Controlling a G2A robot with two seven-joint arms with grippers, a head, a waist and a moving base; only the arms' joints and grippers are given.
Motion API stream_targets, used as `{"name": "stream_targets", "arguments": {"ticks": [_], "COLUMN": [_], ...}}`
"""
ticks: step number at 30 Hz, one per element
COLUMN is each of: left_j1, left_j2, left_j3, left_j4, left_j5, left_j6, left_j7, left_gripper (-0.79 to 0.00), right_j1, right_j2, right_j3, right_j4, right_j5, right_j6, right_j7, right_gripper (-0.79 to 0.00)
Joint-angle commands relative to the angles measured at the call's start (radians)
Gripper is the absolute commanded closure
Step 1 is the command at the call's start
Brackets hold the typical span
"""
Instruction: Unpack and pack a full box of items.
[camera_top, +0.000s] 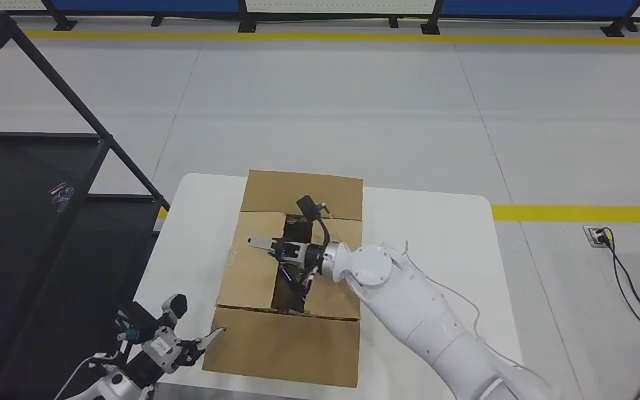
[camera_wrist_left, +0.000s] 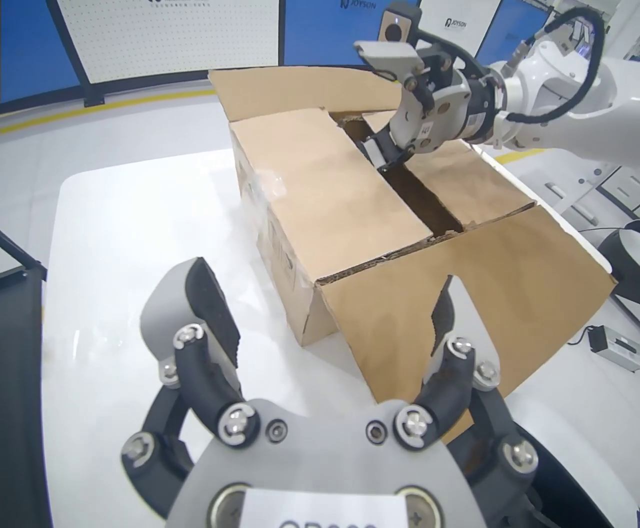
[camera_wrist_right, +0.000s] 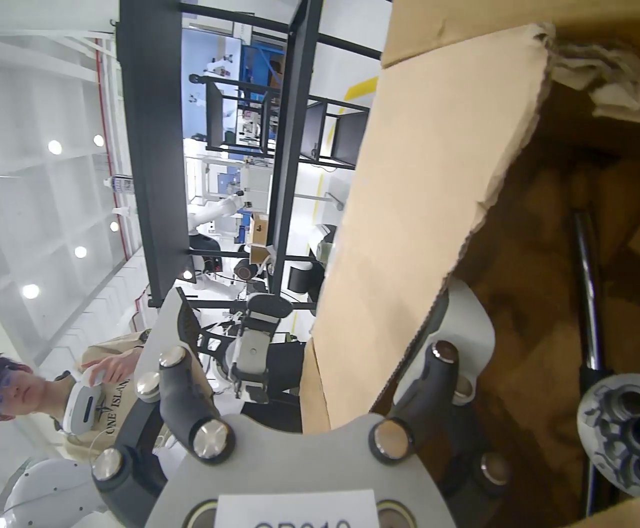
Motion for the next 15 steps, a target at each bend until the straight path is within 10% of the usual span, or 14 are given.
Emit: {"name": "stream_targets", "arguments": {"ticks": [1,15], "left_j1": [-0.002,-0.089], "left_j2": [-0.001,-0.016], "left_j3": [0.013,0.11], "left_j4": [-0.008,-0.033], "left_j5": [0.013,0.026], "left_j6": [0.012,0.228], "left_j7": [-0.002,-0.069], "left_gripper": [-0.785,-0.785], "right_j1": [0.002,-0.002], "right_j2": [-0.005,-0.037], "right_j3": [0.005,0.013], "right_j4": [-0.001,-0.059], "right_j5": [0.017,0.018], "right_j6": [-0.024,-0.144], "right_j7": [0.012,0.041], "right_gripper": [-0.785,-0.785]}}
